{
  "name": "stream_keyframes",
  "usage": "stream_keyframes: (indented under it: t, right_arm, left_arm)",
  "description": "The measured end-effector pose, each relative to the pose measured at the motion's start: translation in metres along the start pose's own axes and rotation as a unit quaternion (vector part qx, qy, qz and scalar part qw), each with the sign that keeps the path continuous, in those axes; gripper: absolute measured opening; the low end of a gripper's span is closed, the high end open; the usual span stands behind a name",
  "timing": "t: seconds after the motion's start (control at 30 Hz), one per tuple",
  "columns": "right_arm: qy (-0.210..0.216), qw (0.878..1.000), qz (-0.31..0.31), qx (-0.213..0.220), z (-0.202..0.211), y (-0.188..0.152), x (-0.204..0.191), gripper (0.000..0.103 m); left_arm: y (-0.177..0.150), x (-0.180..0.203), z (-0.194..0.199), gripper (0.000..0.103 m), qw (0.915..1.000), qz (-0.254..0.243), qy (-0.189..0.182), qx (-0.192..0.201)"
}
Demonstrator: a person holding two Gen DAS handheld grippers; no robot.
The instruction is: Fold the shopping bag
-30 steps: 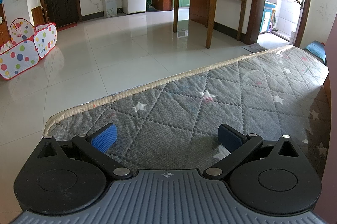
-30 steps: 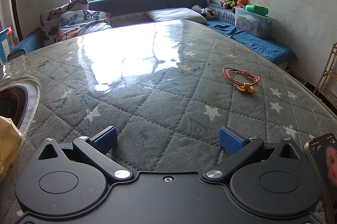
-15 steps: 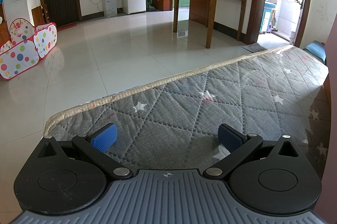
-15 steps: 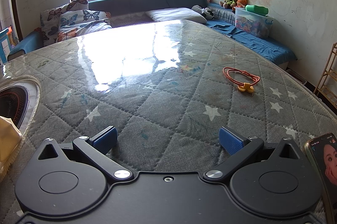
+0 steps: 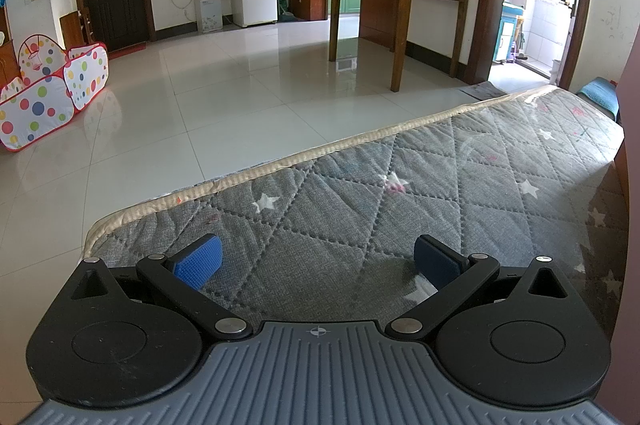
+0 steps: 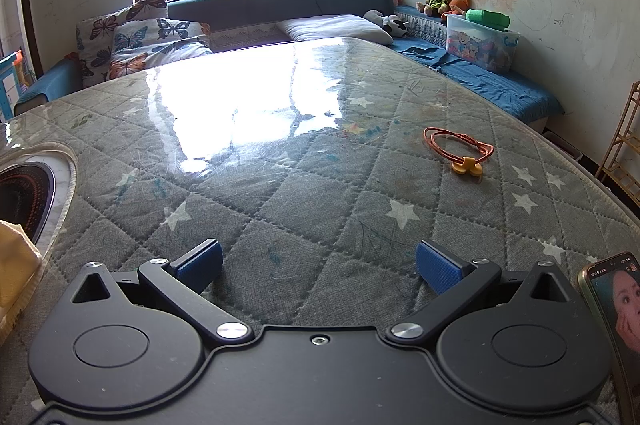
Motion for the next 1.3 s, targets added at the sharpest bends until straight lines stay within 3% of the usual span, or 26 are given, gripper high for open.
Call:
stream_keyframes:
  t: [0.53, 0.93, 1.1, 1.3]
  right_arm:
    - [0.0, 1.0, 0.0, 0.0, 0.0, 0.0, 0.0, 0.103]
    - [0.0, 1.0, 0.0, 0.0, 0.0, 0.0, 0.001, 0.103]
    - [0.0, 1.0, 0.0, 0.0, 0.0, 0.0, 0.001, 0.103]
    - [0.0, 1.0, 0.0, 0.0, 0.0, 0.0, 0.001, 0.103]
  left_arm:
    - [0.0, 0.0, 0.0, 0.103, 1.0, -0.005, -0.003, -0.002]
    - [-0.007, 0.0, 0.003, 0.103, 0.9978, -0.04, -0.053, -0.009]
    - [-0.008, -0.003, 0.002, 0.103, 0.9977, -0.041, -0.053, -0.008]
    - [-0.003, 0.019, -0.004, 0.103, 0.9977, -0.044, -0.052, -0.006]
Point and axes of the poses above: each gripper's, at about its wrist camera, not at the fingertips, and z roughly against the way its jaws point, x to its right, y to its top, the point moved 4 cm from there along -z, roughly the way its jaws point, and after that the axes turned 10 degrees about -y, right-handed, at the moved point
